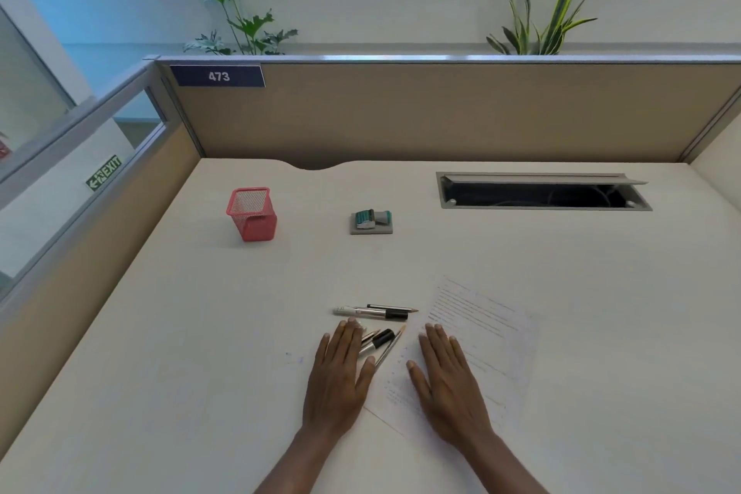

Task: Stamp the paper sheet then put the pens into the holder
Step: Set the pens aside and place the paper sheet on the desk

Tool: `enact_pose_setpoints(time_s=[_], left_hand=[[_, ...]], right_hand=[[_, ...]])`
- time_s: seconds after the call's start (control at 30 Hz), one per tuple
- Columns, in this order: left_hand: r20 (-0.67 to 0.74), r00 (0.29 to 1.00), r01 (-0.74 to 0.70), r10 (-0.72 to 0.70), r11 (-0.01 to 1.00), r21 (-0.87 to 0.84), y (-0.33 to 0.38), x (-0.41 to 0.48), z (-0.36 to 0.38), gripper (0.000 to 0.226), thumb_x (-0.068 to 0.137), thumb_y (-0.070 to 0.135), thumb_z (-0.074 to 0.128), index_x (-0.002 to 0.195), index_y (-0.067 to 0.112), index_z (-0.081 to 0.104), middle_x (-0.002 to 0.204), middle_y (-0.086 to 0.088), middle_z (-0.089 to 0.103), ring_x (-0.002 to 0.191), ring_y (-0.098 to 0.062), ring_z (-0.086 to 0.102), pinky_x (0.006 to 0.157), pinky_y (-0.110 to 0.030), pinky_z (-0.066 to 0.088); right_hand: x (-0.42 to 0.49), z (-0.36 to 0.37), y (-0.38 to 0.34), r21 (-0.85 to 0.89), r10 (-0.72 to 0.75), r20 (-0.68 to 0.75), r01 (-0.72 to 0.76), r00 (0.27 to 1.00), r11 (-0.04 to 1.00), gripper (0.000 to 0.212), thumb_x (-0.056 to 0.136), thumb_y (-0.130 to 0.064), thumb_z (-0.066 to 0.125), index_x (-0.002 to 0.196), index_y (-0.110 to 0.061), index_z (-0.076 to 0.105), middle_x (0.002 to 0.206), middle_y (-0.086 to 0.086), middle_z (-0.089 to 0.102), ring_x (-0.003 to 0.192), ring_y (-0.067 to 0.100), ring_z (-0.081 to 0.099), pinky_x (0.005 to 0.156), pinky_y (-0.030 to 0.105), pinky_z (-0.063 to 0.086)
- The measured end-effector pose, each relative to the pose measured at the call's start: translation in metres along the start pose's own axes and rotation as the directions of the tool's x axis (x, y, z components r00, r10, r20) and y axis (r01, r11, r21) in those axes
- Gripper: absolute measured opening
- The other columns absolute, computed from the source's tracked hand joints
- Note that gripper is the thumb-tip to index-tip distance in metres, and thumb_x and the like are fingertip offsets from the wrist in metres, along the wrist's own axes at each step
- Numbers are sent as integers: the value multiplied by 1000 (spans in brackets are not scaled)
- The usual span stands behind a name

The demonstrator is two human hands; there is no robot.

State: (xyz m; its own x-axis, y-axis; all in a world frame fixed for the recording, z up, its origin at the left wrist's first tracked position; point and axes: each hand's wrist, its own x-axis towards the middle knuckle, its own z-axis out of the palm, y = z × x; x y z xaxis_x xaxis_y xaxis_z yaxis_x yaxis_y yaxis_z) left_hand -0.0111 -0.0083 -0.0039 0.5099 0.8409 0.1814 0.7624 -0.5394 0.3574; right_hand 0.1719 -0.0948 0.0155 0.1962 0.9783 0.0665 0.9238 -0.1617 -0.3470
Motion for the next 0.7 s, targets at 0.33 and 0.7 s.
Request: enact_pose_setpoints(time_s=[0.33, 0.7], left_hand=[[229, 931, -308, 283, 948, 82, 13, 62, 4, 66, 95, 61, 30, 153, 29, 22, 163, 8, 2, 150, -6, -6, 124, -37, 3], [212, 961, -200, 179, 976, 84, -34, 61, -6, 54, 102, 46, 26, 154, 30, 19, 162, 8, 16, 149, -9, 16, 122, -33, 11]], right_hand=[[-11, -23, 16, -161, 224, -141, -245, 964, 956, 83, 100, -41, -2, 114, 1, 68, 133, 24, 58, 130, 38, 50, 109, 52, 35], [-20, -4, 27, -85, 207, -85, -214, 975, 973, 77, 102, -47, 4, 132, 1, 57, 145, 22, 47, 135, 35, 44, 116, 32, 9]])
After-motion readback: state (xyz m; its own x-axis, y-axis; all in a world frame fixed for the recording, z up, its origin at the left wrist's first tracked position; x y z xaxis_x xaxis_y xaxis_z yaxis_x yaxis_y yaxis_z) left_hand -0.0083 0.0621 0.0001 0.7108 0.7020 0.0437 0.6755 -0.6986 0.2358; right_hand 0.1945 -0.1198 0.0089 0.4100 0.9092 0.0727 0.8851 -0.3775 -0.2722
